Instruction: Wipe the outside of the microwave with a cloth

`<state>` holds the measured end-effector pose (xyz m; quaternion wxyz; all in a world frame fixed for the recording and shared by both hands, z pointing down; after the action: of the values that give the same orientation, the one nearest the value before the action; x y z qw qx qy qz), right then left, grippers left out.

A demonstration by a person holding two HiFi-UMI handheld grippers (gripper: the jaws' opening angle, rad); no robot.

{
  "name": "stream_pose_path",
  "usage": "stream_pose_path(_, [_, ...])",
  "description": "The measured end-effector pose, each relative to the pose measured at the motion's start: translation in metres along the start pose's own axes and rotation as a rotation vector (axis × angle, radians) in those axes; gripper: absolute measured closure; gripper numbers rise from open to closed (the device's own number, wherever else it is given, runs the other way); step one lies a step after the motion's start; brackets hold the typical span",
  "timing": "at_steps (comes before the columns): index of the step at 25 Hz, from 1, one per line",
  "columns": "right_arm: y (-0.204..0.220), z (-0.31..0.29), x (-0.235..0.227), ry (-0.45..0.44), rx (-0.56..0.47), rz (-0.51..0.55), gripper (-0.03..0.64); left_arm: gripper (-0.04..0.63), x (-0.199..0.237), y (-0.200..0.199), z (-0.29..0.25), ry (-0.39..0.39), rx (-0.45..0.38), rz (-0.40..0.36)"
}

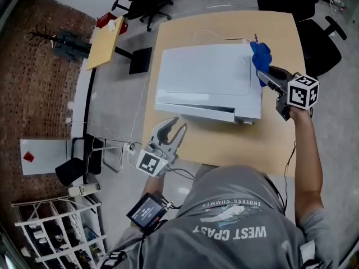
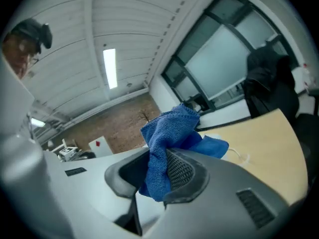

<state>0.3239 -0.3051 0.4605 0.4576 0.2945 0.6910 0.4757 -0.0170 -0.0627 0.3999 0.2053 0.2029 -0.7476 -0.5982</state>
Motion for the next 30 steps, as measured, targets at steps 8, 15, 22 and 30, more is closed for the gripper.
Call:
stream_pose_path(8, [-0.066, -0.076, 0.162, -0.414, -0.025, 0.243, 0.518, 0.463, 0.032, -0.051, -0.037, 0.289, -0.129, 0.226])
stream_pose_path(15, [-0.060, -0.117, 0.217, -0.673, 0.015, 0.213, 0.518, 0.331, 0.060, -0.053, -0.056, 0.593, -0.275, 0.629])
stream_pose_path(22, [-0.064, -0.143, 0.231, -0.938, -0.021, -0.073, 0.515, 0.281, 0.075, -0.059, -0.055, 0.904, -0.320, 0.745])
stream_pose_path(30, [-0.062, -0.190, 0.252, -0.939, -0.043, -0.237, 0.495, 0.419, 0.114, -0.067, -0.028, 0.977, -0.342, 0.692])
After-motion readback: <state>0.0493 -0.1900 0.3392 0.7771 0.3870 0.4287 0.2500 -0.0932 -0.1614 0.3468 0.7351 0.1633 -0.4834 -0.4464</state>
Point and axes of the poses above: the fingertips, and each gripper's own axes: z backward along the fingers, x to its left, y out of its underside, the point moved 8 cm from there along z, backward along the fingers, and after that the axes turned 13 degrees about z, right-handed, at the moved point
